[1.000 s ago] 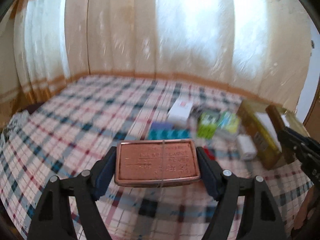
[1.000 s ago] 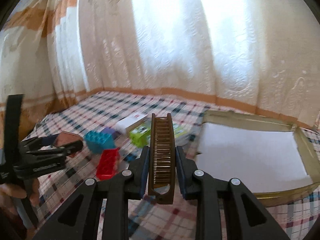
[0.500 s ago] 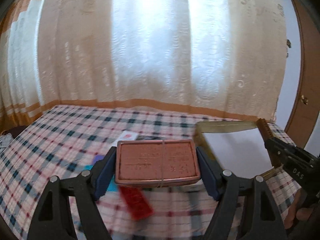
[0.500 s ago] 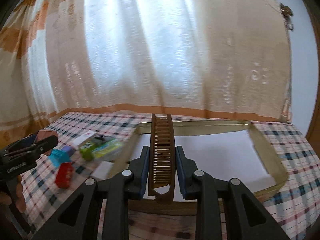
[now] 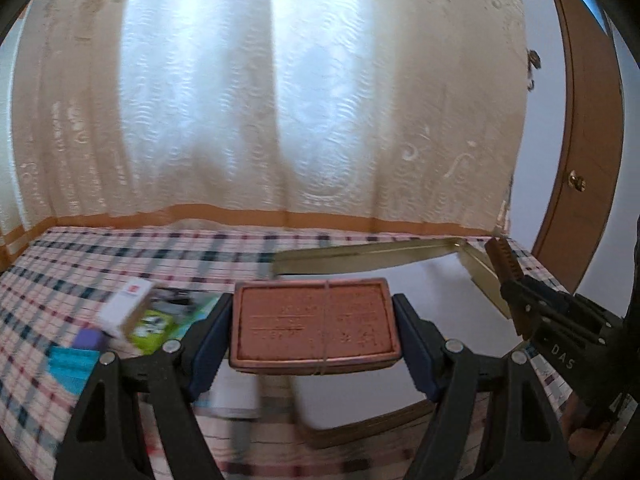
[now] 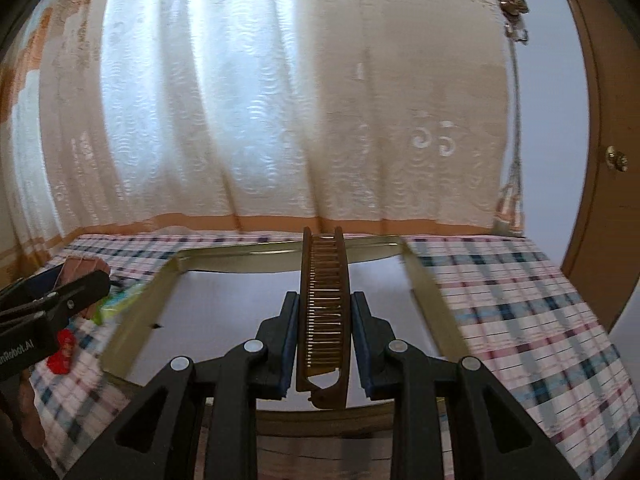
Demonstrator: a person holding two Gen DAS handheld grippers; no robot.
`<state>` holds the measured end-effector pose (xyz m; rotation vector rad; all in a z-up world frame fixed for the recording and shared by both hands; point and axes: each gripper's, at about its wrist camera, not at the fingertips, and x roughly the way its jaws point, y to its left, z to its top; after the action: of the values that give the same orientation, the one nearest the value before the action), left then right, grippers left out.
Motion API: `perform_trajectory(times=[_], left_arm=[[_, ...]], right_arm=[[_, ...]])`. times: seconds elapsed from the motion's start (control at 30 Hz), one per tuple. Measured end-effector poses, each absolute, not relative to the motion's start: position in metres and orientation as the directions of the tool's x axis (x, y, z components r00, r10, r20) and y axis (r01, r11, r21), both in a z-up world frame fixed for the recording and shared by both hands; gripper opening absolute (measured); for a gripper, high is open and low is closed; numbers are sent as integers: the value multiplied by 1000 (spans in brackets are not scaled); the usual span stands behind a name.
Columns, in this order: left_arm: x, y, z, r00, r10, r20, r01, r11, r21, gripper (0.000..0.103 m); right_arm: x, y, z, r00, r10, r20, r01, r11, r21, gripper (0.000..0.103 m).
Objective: Organize rigid objects
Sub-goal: 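Carry the copper plaque and brown comb over the gold tin tray with both tools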
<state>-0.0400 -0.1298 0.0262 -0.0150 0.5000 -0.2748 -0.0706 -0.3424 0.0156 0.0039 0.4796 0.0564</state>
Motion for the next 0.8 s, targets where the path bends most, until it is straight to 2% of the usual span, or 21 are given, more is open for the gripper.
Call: perform_trajectory(times=[0.37,0.7,0.8], left_arm=[[-25,-205,15,796,-294,-529,296,952,-83,77],[-12,-221,2,772,-296,-563,297,950,-93,77],[-7,-227,-1,767,-295,-570,292,951,-99,77]], right_arm=[[-55,-376,4,854,-8,-521,-2,1000,-20,28],[-41,-367,-4,839,-3,-544,-28,998,-49,28],[-34,-372,-4,832,5,-555,-18,1000,-19,28]])
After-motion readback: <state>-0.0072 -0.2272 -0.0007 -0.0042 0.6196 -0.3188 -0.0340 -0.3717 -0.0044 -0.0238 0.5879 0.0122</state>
